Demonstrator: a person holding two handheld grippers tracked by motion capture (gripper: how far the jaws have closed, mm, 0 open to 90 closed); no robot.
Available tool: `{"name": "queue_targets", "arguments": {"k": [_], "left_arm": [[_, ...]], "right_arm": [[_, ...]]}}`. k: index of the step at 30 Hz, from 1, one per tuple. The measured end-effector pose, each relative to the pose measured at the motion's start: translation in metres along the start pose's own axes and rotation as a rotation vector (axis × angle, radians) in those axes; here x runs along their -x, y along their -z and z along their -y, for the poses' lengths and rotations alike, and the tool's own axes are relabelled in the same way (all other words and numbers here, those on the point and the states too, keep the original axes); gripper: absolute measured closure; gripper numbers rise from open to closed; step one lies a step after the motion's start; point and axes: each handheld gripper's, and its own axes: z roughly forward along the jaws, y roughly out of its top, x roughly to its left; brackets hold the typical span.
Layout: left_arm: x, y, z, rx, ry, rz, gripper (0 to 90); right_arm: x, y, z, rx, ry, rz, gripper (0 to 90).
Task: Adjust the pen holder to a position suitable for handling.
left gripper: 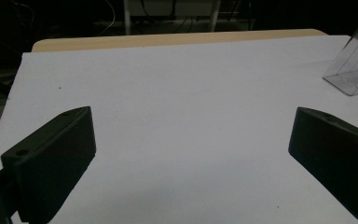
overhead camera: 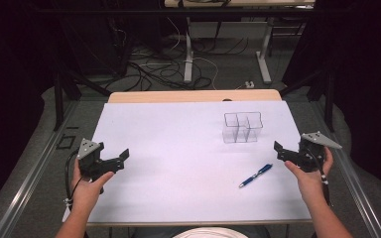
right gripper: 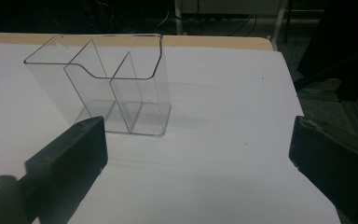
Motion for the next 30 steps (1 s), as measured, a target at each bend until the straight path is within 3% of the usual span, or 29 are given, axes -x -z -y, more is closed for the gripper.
{"name": "queue_targets", "arguments": {"k": [2, 3, 10, 11, 12, 17, 25, 26, 27, 28, 30], "left_arm": [[0.001, 0.000, 0.000, 0.003, 0.000, -0.001, 0.8], [0.001, 0.000, 0.000, 0.004, 0.000, -0.003, 0.9], [0.003, 0.001, -0.002, 0.014, -0.010, -0.017, 1.1], [0.003, 0.001, -0.002, 0.014, -0.010, -0.017, 1.1], [0.003, 0.000, -0.002, 0.014, -0.006, -0.017, 1.1], [0.001, -0.003, 0.000, 0.008, 0.005, -0.017, 1.7], [-0.001, -0.001, 0.000, 0.007, 0.005, -0.019, 1.9], [-0.001, -0.001, 0.000, 0.009, 0.008, -0.019, 2.0], [-0.001, -0.001, 0.000, 0.011, 0.012, -0.021, 2.0], [-0.001, -0.001, 0.000, 0.013, 0.011, -0.024, 2.0], [0.000, 0.000, 0.000, 0.011, 0.006, -0.025, 2.1]], "right_arm": [[-0.001, 0.001, -0.001, -0.006, 0.015, 0.005, 11.0], [0.000, 0.000, -0.003, -0.004, 0.048, -0.009, 18.4], [-0.001, -0.007, -0.013, 0.030, 0.075, -0.044, 36.5], [-0.001, -0.007, -0.016, 0.005, 0.079, -0.052, 37.6], [-0.001, -0.012, -0.016, 0.040, 0.087, -0.051, 38.6], [-0.002, -0.026, -0.024, 0.013, 0.073, -0.038, 39.5], [-0.003, -0.044, -0.042, 0.045, 0.047, -0.041, 47.9], [-0.004, -0.047, -0.045, 0.038, 0.048, -0.041, 53.0], [-0.004, -0.053, -0.050, 0.039, 0.039, -0.073, 64.6], [-0.004, -0.053, -0.050, 0.039, 0.039, -0.073, 64.6], [-0.005, -0.059, -0.054, 0.022, 0.043, -0.063, 73.1]]}}
